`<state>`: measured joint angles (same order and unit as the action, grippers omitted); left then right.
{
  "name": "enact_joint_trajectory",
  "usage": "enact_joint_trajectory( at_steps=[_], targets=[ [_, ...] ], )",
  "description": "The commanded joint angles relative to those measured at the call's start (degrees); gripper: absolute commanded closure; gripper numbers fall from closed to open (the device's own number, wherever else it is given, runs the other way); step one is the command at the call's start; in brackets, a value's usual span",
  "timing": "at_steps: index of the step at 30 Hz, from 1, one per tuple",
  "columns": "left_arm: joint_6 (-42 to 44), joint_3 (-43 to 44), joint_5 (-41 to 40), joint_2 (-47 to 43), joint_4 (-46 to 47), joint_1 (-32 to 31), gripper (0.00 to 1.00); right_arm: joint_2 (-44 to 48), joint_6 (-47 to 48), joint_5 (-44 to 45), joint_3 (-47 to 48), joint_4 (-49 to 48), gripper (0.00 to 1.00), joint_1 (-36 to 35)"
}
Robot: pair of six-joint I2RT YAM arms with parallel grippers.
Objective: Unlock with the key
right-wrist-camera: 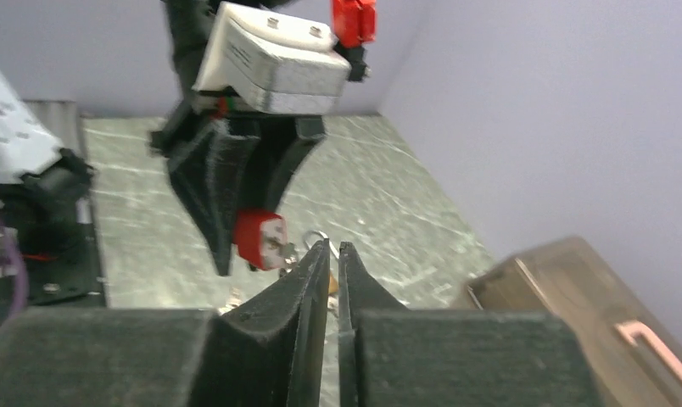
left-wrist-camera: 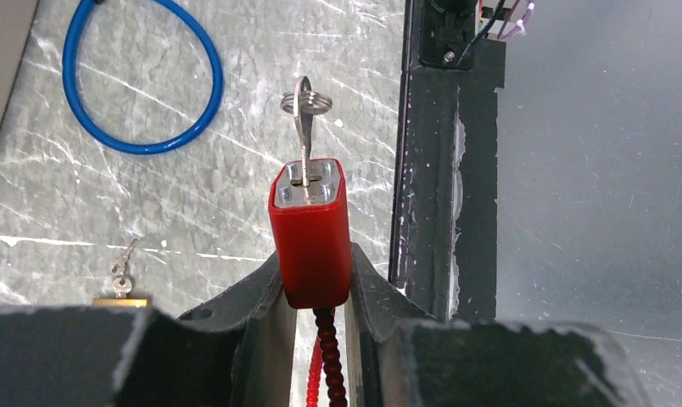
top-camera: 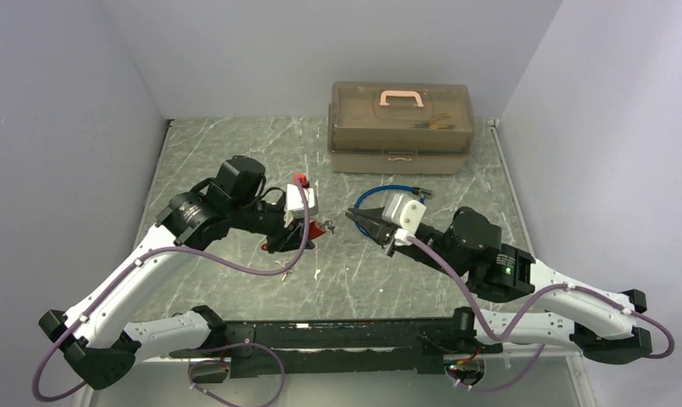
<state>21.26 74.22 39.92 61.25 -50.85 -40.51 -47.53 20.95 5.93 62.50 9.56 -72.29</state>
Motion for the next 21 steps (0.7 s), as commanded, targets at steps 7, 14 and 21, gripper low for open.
enact_joint_trajectory(
  at_steps=[7,14,21],
  targets=[
    [-7.5,2.2,4.7,-0.5,2.9,1.8,0.78,-11.1,-0.7,22.9,5.4,3.3,1.00,0.1],
    [-11.0,-2.5,10.8,-2.0,6.3,2.9,1.00,-8.2,2.0,23.9,2.1,-1.6,1.00,-0.1],
    [-12.8,-2.4,11.7,-2.3,7.9,3.4,1.00,-10.3,1.5,26.8,1.7,-4.3,1.00,-2.4]
  ],
)
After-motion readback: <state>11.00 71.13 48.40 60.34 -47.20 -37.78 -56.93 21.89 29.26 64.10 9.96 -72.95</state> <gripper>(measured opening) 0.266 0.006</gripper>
